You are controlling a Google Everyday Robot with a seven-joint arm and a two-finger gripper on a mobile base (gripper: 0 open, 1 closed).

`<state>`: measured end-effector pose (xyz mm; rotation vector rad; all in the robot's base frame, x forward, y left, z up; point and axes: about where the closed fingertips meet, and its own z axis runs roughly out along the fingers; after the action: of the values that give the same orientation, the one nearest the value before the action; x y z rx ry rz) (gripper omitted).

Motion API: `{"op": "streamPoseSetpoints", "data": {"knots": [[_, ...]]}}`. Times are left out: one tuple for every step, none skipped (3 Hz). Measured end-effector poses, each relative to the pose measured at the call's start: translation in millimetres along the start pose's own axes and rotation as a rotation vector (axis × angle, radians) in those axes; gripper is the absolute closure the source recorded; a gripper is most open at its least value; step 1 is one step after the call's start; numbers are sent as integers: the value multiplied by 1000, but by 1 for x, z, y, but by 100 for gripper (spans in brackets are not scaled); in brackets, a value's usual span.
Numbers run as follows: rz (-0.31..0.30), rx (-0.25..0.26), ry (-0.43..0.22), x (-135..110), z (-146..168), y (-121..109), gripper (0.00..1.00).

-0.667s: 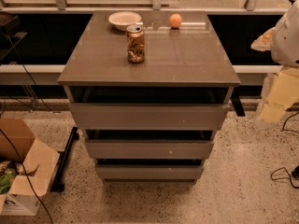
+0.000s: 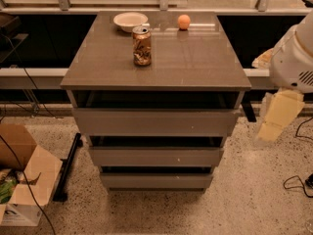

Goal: Open bottom drawer

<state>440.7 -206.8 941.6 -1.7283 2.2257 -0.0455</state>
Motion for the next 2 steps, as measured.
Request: {"op": "streamPoseSetpoints", "data": {"knots": [[5, -18, -57, 6, 40, 10, 0], [52, -62, -145, 24, 96, 3, 0]]}}
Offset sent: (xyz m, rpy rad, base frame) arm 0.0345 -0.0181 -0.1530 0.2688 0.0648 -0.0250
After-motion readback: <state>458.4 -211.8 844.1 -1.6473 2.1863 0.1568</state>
